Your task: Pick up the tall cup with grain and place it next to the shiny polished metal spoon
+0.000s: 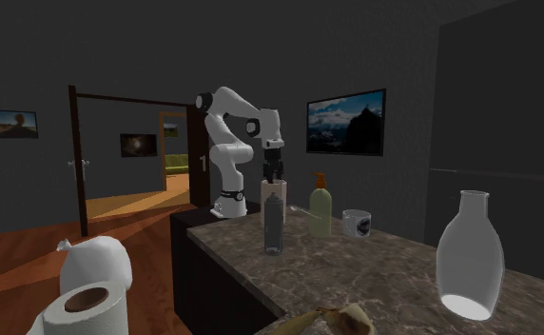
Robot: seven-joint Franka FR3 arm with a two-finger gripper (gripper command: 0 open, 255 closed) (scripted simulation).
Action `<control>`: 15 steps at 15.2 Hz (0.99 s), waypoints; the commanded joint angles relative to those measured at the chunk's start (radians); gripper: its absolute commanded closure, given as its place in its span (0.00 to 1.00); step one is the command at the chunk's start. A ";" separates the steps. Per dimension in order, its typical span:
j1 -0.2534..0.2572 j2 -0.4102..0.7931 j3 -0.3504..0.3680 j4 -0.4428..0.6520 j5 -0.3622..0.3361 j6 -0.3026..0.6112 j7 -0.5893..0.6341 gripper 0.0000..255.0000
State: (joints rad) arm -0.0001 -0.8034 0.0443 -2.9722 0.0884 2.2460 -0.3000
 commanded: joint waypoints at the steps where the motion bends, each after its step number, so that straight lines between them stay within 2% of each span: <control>1: 0.000 0.000 0.000 0.000 0.000 0.000 0.000 0.00; 3: 0.000 0.000 0.000 0.000 0.000 0.000 0.000 0.00; 7: -0.008 -0.090 -0.008 0.087 -0.013 -0.176 0.003 0.00; 15: -0.008 -0.090 -0.008 0.087 -0.013 -0.176 0.003 0.00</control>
